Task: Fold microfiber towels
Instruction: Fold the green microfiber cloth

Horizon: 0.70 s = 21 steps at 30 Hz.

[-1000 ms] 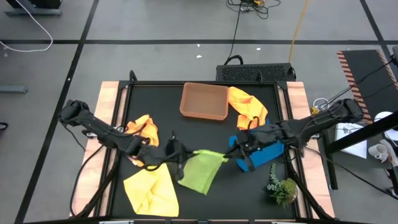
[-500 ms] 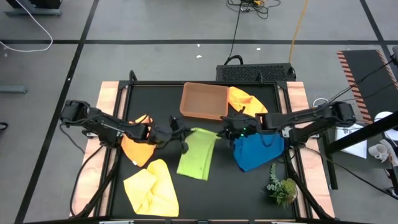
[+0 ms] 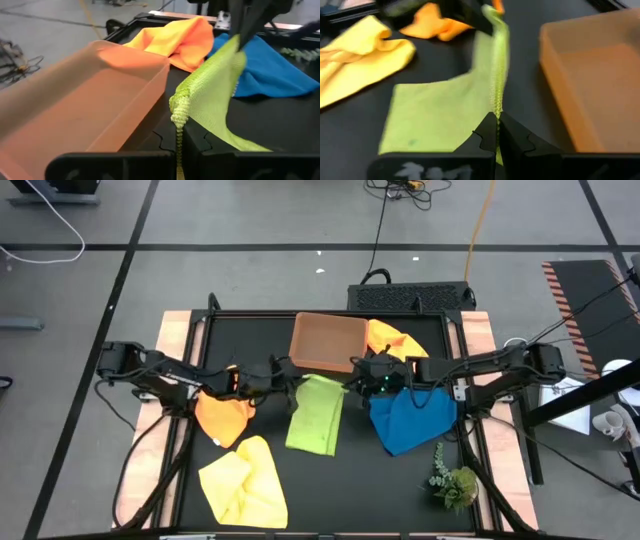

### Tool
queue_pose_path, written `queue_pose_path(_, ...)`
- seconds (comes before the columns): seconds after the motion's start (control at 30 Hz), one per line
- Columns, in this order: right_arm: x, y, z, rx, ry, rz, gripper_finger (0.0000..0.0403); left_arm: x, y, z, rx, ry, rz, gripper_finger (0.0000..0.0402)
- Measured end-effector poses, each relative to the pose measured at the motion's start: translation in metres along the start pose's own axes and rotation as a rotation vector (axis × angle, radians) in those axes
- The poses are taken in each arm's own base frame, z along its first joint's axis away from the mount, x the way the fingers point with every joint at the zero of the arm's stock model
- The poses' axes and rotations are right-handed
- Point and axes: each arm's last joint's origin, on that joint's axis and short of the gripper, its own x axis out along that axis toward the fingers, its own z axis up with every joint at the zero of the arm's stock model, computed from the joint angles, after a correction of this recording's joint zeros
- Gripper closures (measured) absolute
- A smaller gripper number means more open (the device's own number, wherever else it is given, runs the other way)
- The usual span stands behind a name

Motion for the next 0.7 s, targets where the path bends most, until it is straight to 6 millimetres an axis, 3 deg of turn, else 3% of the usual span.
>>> queue_pose_path(0.33,0.027,0.039,-0.022,-0.073,0.048,0.107,0.0403,-0.023,-0.031,-0.033,0.223,0.003,-0.13,0.04)
queue_pose_path(0.53,0.047,0.05,-0.04,-0.098,0.102,0.132,0.0403,-0.033,-0.049,-0.041,0.286,0.019,-0.201,0.0399)
queue_pose_path(0.7,0.051,0.058,-0.042,-0.105,0.085,0.198,0.0403,-0.039,-0.057,-0.049,0.33,0.07,-0.24,0.0399)
